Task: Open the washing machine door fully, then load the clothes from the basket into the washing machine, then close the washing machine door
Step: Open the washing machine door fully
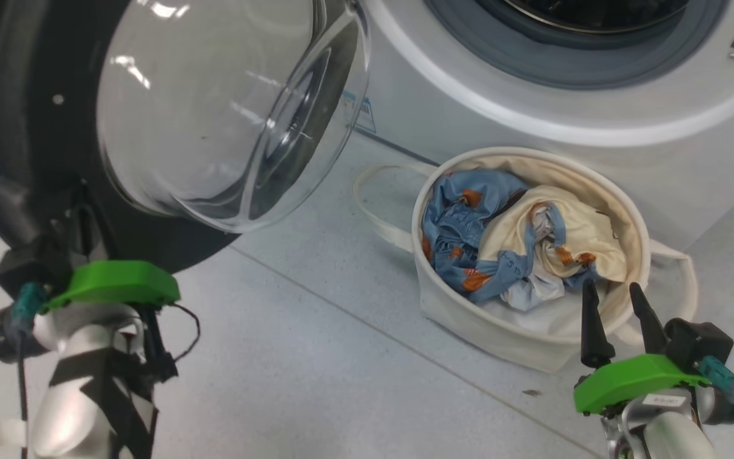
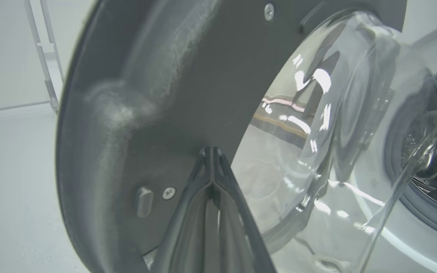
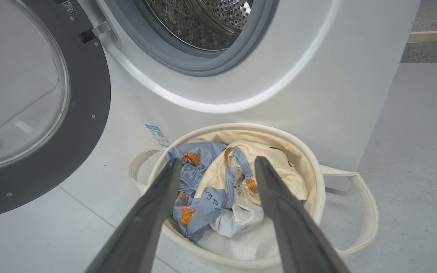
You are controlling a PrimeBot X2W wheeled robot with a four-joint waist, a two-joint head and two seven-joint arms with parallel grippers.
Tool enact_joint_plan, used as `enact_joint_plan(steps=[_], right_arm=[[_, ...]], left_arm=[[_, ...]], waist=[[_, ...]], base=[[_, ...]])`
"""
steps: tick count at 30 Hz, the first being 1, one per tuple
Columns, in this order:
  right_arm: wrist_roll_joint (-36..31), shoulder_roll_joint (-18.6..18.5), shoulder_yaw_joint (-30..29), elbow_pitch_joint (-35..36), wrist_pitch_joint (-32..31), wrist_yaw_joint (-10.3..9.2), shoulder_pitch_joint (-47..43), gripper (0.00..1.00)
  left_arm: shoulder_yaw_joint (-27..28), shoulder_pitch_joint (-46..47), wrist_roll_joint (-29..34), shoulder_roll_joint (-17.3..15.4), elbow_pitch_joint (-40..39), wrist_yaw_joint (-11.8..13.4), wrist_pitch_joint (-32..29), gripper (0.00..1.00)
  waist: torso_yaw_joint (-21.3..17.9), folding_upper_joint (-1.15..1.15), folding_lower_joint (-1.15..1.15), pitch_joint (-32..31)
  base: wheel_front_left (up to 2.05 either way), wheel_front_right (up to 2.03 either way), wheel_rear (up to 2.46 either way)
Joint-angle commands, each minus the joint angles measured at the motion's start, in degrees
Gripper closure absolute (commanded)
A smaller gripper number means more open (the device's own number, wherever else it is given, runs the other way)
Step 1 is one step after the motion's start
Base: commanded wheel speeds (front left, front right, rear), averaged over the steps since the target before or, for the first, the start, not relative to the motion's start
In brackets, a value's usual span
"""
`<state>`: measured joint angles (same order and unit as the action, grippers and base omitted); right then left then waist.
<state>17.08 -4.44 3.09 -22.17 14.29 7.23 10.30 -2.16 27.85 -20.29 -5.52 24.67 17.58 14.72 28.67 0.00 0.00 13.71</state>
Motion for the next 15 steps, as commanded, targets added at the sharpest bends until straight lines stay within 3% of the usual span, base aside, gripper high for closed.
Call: enact_joint_plan(steps=[1,8,15], right_arm=[[-0.94,-0.53,1.56,1.35,0.71,0.25,1.72,0.0],[-1.09,-1.79,2.14,1.42,0.71,0.25,2.88,0.0],[-0.55,-1.48,1.83,1.37,0.71,0.25,2.67,0.0]], left_arm=[[3.8,3.13,-0.21,-2.74,-0.18,-0.48,0.28,1.0],[7.96,7.35,1.18,-2.4,4.22,-4.01,0.28,1.0],[8.61,7.89,4.06,-1.79,6.65,-6.8,0.28,1.0]], waist=[[0.31,0.0,0.0,1.21],[1.2,0.0,0.0,2.87],[1.7,0.0,0.0,1.02]], base=[[0.0,0.0,0.0],[0.0,0.0,0.0],[0.0,0.0,0.0]])
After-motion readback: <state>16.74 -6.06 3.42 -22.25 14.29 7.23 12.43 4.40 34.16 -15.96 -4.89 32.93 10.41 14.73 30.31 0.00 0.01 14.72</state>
